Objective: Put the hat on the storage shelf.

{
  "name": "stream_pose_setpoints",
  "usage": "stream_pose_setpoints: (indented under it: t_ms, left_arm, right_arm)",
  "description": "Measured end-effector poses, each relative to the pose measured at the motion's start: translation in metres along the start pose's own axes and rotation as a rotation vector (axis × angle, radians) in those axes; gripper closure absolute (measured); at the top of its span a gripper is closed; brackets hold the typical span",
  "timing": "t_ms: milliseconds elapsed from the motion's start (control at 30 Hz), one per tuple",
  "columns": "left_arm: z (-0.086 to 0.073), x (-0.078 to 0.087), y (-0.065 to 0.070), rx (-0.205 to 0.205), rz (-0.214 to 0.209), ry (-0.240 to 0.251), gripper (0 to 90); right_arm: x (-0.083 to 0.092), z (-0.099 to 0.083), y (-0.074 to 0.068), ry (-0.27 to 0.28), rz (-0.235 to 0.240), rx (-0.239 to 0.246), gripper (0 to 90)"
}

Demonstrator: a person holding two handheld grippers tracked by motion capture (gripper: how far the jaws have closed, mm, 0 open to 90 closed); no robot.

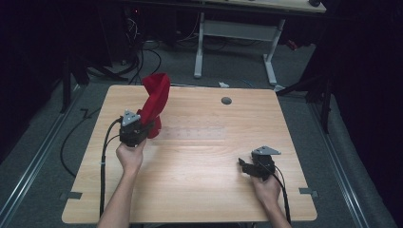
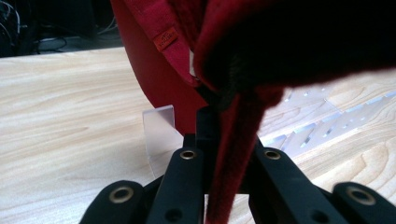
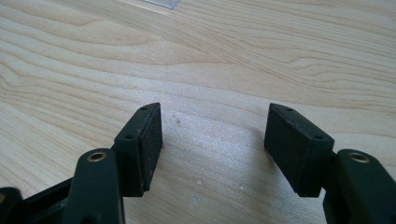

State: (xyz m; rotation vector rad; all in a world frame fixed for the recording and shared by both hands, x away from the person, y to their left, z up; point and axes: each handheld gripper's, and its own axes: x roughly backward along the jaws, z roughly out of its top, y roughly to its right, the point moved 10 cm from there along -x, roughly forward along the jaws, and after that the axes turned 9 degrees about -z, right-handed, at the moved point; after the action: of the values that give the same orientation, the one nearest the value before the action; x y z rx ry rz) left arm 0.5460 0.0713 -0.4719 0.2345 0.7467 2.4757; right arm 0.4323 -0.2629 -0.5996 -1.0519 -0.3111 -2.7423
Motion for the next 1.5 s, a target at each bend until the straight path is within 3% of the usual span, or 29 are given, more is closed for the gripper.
stream_pose_setpoints:
  t_ms: [100,267,533,700,933,1067,1167,1300,1400,1500]
  left_arm:
    - [-0.003,0.002,0.000,-0.006,-0.005,-0.004,85.1]
    - [-0.006,0.006,-0.005,0.026,-0.003,0.000,84.8]
    - [-0.015,0.010,-0.008,0.013,0.032,-0.060,82.7]
    - [-0.014,0.014,-0.006,0.012,0.028,-0.057,74.8]
    - [-0.014,0.022,-0.003,0.019,0.016,-0.059,53.0]
    - [-0.012,0.028,-0.006,0.012,0.033,-0.061,46.6]
    - [-0.010,0.034,-0.006,0.023,0.032,-0.061,44.2]
    - [-0.011,0.040,-0.002,-0.004,0.032,-0.076,42.1]
    - [-0.010,0.044,0.002,0.003,0.026,-0.086,41.1]
    - [-0.011,0.047,0.002,-0.013,0.045,-0.094,41.0]
  right_arm:
    - [0.000,0.000,0.000,0.000,0.001,0.002,37.3]
    - [0.000,0.000,0.000,0.001,0.001,0.002,37.3]
    - [0.000,0.000,0.000,-0.001,0.002,0.001,37.0]
    - [0.000,0.000,-0.001,-0.001,0.004,0.003,37.0]
    - [0.000,0.000,-0.001,-0.001,0.004,0.002,37.0]
    - [0.000,0.000,-0.001,-0.001,0.004,0.002,37.0]
    - [0.000,0.000,-0.001,-0.001,0.003,0.002,37.0]
    - [0.000,0.000,-0.001,-0.001,0.004,0.002,37.0]
    - [0.000,0.000,-0.001,-0.001,0.004,0.002,37.0]
    - [0.000,0.000,-0.001,-0.001,0.003,0.003,37.0]
